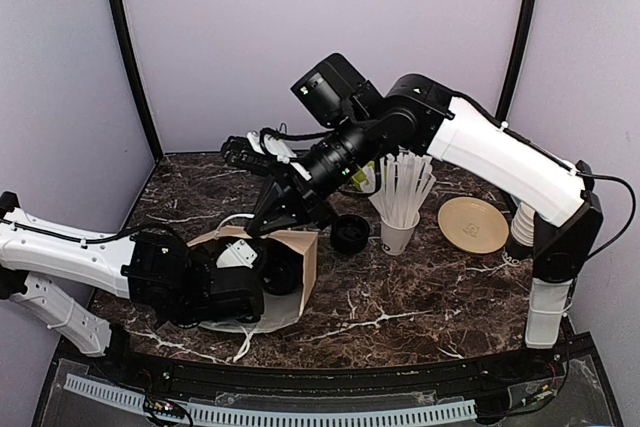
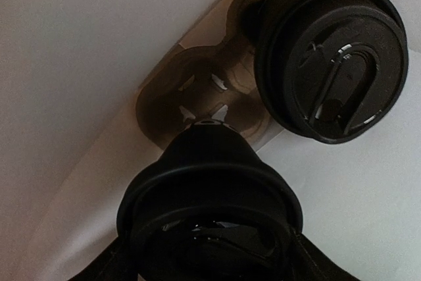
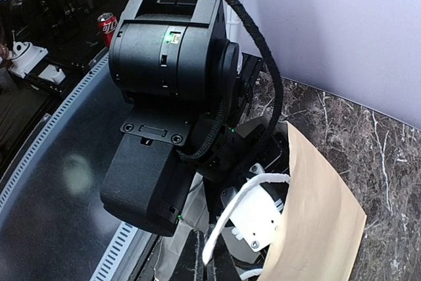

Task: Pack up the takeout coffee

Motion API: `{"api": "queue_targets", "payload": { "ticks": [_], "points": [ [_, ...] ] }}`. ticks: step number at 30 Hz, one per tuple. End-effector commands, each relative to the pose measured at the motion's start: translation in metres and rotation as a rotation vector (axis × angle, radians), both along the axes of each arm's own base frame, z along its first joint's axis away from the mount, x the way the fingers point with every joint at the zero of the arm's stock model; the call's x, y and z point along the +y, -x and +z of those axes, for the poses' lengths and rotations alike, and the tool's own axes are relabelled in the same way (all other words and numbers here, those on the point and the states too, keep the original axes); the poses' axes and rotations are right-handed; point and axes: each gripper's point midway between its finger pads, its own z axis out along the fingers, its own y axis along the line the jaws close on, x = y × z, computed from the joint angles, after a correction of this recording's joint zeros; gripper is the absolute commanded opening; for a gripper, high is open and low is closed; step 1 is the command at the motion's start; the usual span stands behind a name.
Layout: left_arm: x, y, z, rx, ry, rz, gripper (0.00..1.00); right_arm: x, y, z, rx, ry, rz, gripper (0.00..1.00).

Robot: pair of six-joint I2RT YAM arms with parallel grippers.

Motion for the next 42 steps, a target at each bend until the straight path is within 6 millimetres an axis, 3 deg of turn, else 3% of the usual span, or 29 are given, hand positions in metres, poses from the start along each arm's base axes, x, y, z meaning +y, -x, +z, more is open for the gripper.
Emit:
{"api": "queue_targets", "payload": {
  "ticks": [1,8,12,25,42],
  "points": [
    [0.0,-0.006,0.008,-0.022,0.03,-0.012,0.22,0.003,0.008,0.018,0.019,-0.062,0.036,0.0],
    [-0.027,-0.009,0.027,-0.066,0.14,-0.136,0.2,0.004,0.002,0.019,0.042,-0.066,0.029,0.0],
    [-0.032,-0.013,0.034,-0.111,0.138,-0.172,0.2,0.003,0.0,0.018,0.042,-0.062,0.026,0.0],
    [-0.028,-0.022,0.005,-0.051,0.054,-0.151,0.2,-0.003,0.011,0.013,0.069,-0.05,0.086,0.0],
    [-0.03,-0.035,-0.015,-0.03,0.049,-0.161,0.19,-0.01,0.024,0.005,0.074,-0.026,0.149,0.0]
  ]
}}
